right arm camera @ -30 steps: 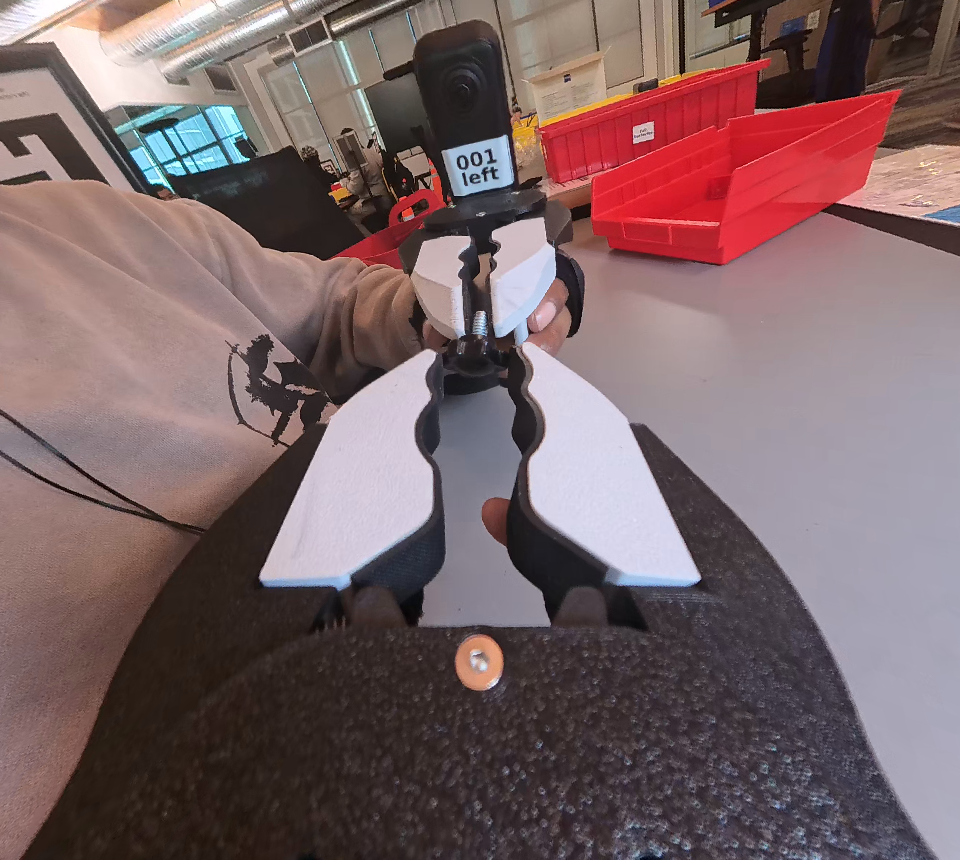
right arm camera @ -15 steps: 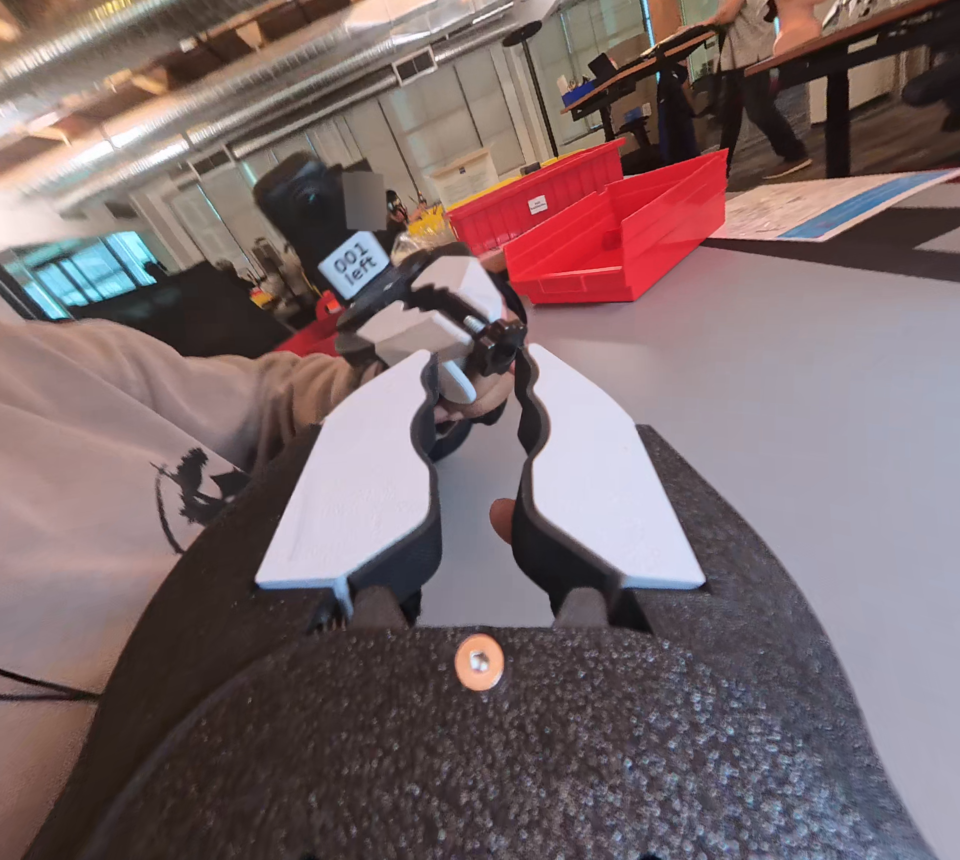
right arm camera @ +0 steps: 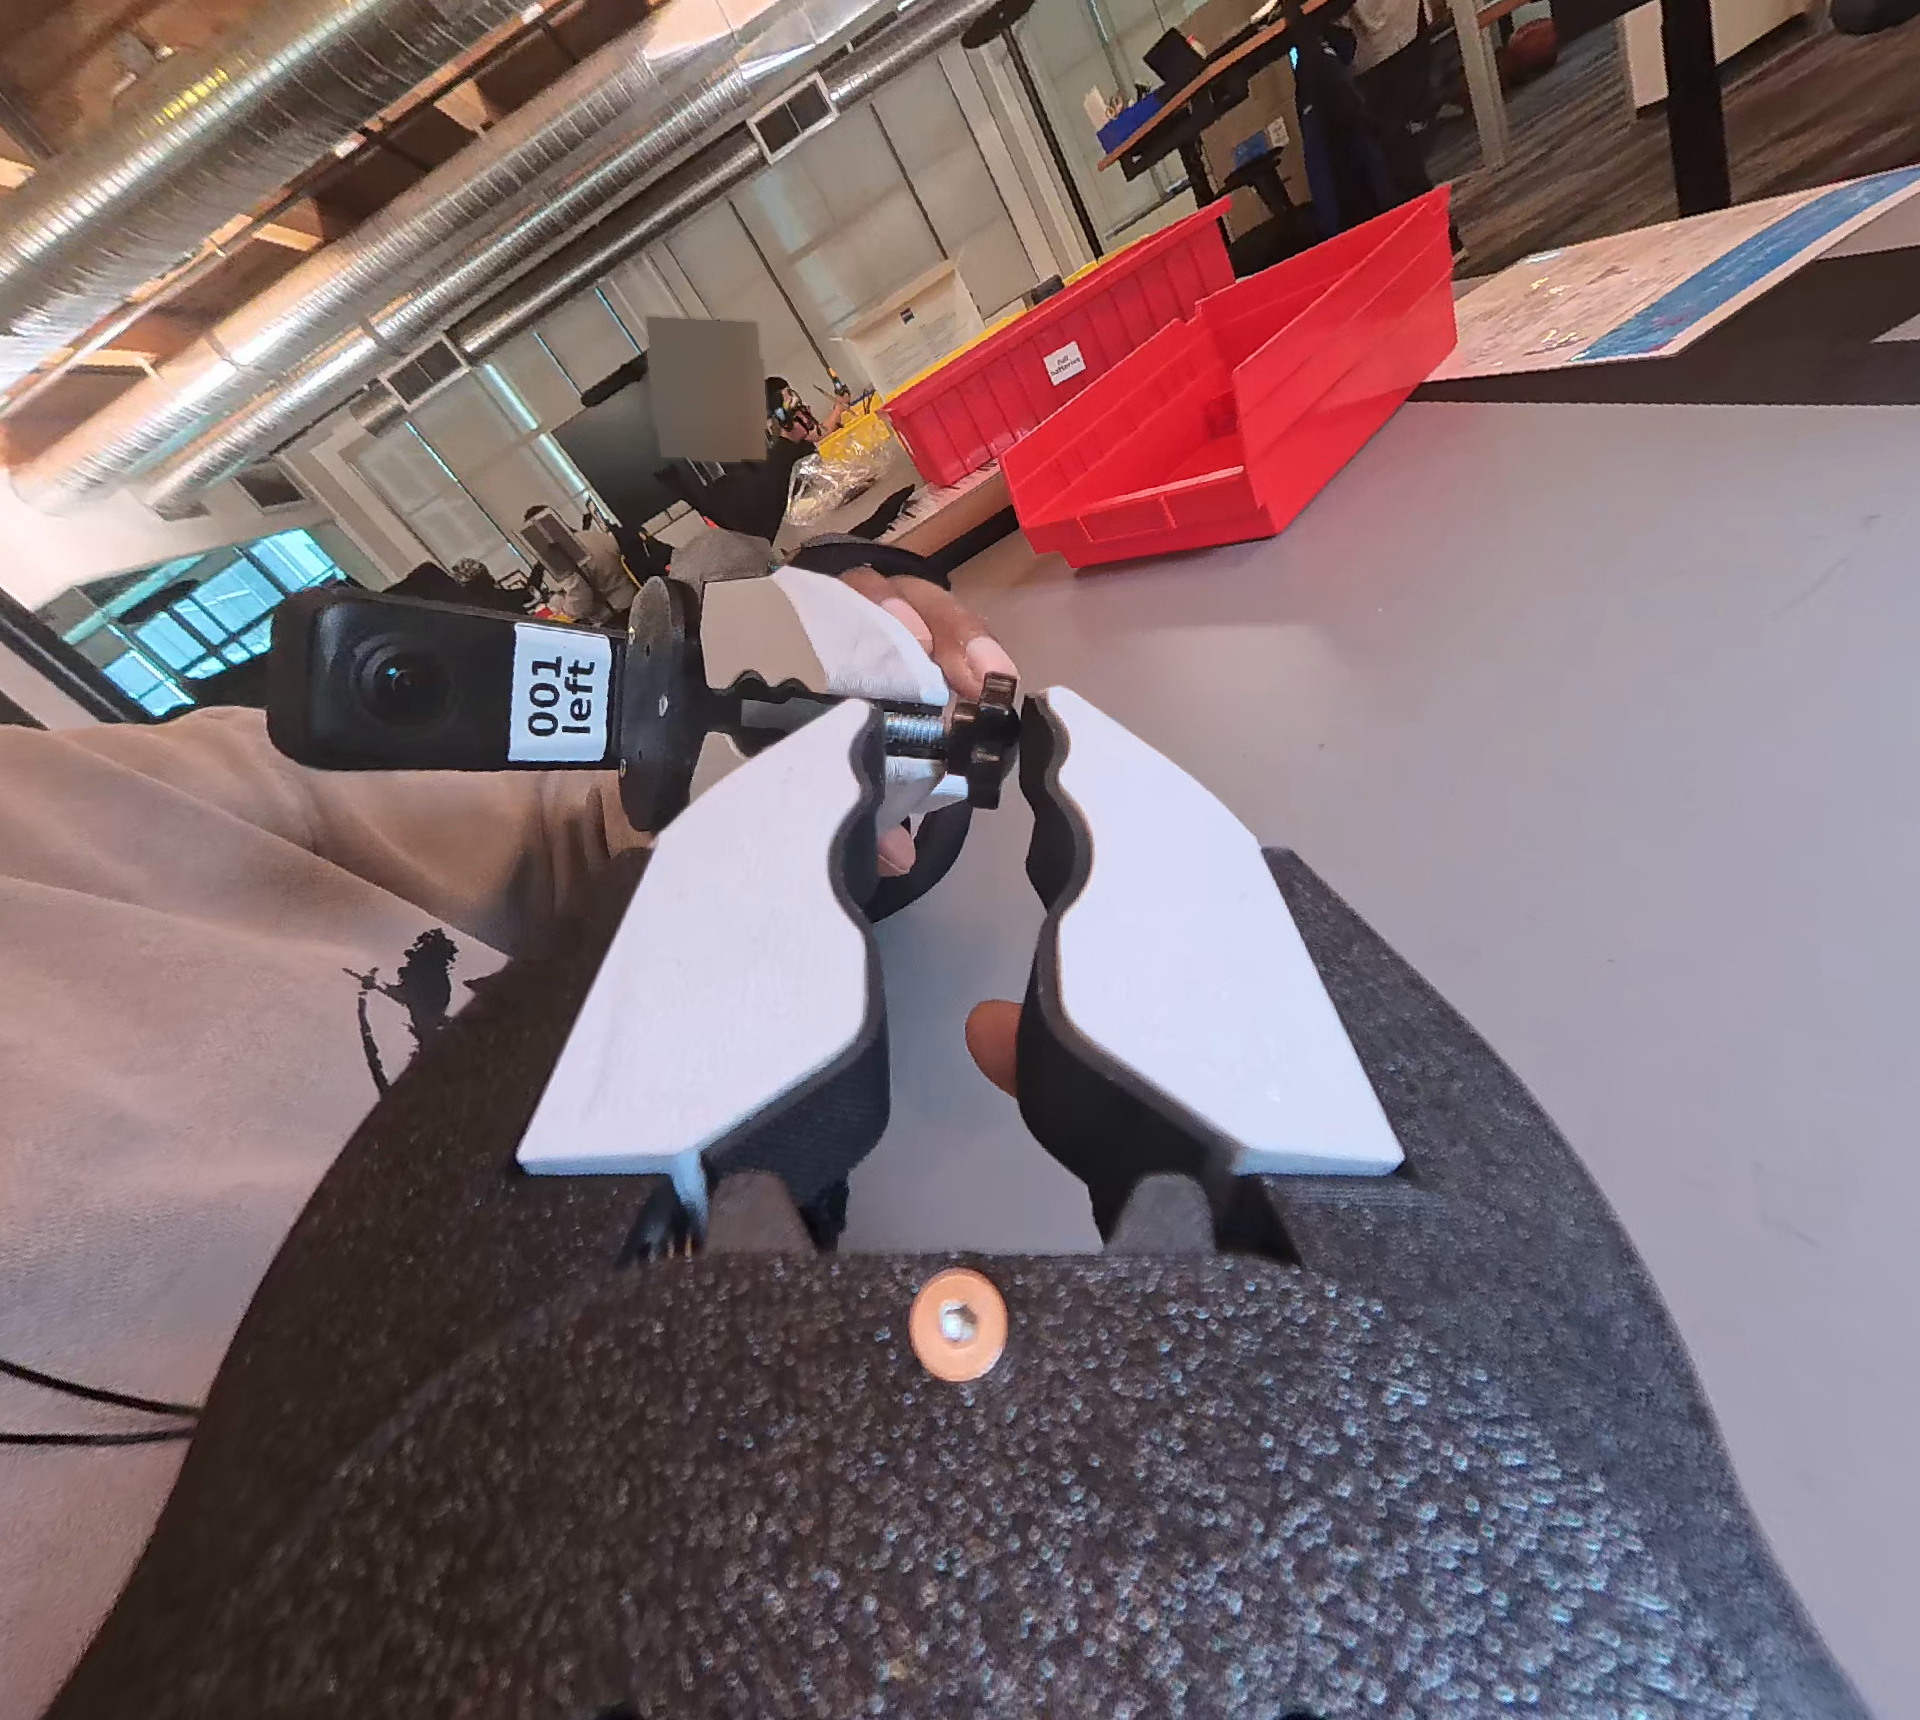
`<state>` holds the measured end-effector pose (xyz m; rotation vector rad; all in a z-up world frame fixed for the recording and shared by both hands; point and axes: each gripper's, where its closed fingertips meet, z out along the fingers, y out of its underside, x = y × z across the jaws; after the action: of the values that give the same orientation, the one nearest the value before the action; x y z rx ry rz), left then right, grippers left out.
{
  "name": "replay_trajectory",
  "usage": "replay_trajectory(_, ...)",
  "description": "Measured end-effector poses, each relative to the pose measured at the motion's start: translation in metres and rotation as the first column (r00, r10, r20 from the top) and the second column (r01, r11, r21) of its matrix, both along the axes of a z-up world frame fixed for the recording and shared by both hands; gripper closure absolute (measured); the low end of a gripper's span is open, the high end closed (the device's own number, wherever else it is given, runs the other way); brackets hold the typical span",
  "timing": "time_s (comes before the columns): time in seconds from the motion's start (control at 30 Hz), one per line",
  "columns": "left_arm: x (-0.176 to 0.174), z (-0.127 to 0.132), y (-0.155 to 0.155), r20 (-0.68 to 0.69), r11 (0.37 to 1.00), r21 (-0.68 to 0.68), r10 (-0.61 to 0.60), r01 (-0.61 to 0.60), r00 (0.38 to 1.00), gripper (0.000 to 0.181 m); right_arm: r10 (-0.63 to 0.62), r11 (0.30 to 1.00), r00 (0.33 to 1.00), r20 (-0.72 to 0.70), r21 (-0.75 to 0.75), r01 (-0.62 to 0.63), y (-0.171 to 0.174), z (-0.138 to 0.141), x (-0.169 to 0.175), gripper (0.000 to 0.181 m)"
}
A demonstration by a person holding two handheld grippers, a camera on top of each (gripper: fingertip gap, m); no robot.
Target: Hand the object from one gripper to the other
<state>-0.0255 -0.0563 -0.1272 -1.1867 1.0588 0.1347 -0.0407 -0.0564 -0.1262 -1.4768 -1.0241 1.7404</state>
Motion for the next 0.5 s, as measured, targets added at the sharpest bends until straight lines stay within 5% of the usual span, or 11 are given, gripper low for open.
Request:
replay_trajectory(0.17, 0.003, 0.0, -0.002, 0.08, 0.995, -0.075, -0.062, 0.068, 0.995, 0.175, 0.045, 0.999, 0.999, -0.01, -0.002, -0.046, -0.002, 0.001, 0.002, 0.157)
replay_trajectory(0.3, 0.005, 0.015, -0.011, 0.414, 0.906, -0.273, -0.194, 0.325, 0.889, 0.156, 0.087, 0.992, 0.99, -0.111, 0.104, -0.076, -0.007, 0.018, 0.011, 0.157)
replay_trajectory(0.4, 0.0, 0.019, -0.009, 0.68, 0.712, -0.432, -0.145, 0.553, 0.718, 0.153, 0.08, 0.944, 0.984, -0.16, 0.33, -0.023, -0.013, 0.028, 0.02, 0.157)
replay_trajectory(0.5, 0.004, 0.015, -0.012, 0.841, 0.404, -0.492, -0.007, 0.771, 0.541, 0.152, -0.018, 0.772, 0.992, -0.121, 0.629, 0.091, -0.014, 0.023, 0.02, 0.157)
